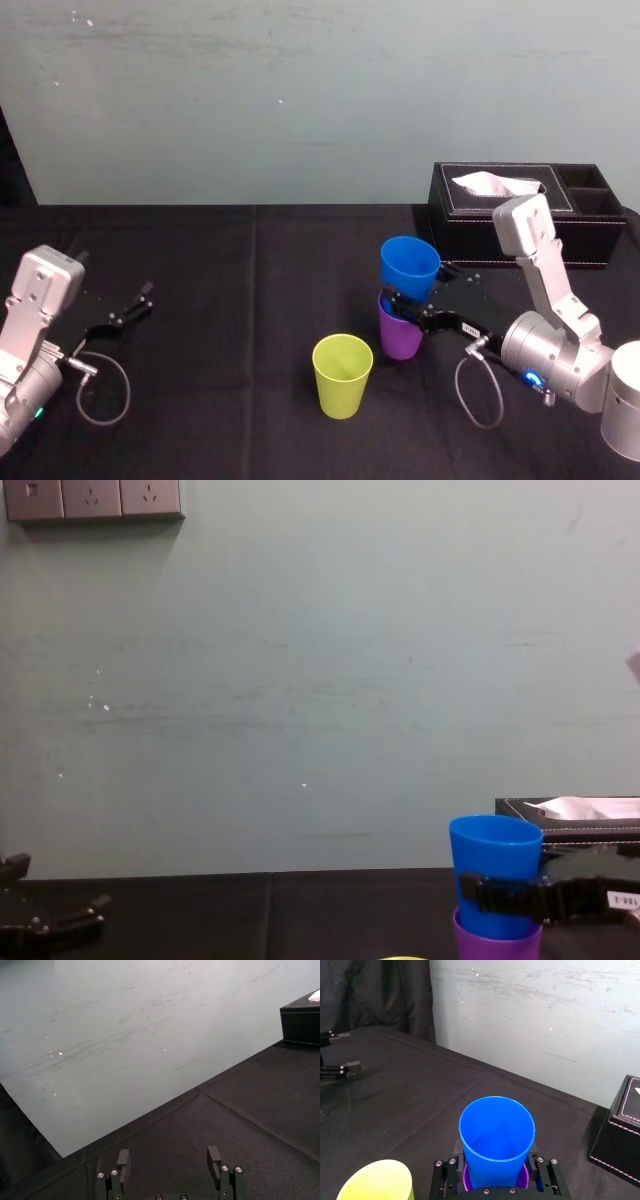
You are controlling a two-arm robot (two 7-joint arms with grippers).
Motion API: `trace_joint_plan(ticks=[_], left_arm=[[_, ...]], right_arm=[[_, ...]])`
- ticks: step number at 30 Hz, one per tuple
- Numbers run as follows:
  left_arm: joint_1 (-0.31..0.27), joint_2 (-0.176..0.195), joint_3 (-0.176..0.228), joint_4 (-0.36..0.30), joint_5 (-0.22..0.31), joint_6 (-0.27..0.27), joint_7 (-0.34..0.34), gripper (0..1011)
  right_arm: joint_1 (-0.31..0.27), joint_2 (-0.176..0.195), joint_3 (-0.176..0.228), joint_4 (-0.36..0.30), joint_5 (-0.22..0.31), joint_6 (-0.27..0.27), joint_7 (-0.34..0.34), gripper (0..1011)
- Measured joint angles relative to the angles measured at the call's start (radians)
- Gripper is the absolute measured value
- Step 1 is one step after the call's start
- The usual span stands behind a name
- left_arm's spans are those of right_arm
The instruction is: Stack the three plastic cups sequentially using one hand.
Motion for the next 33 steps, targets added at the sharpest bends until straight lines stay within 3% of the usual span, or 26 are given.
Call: trace_joint_plan(ticks=[28,33], left_arm=[[0.0,0.0,0.0,0.0,0.0,0.0,0.0,1000],[0.0,0.0,0.0,0.0,0.0,0.0,0.0,1000]], right_arm=[[0.001,-0.014,-0.003,0.028,-0.03,-0.01,0.003,712],[0.001,-0.013,-0.003,0.028,-0.029,-0.009,0.003,836]])
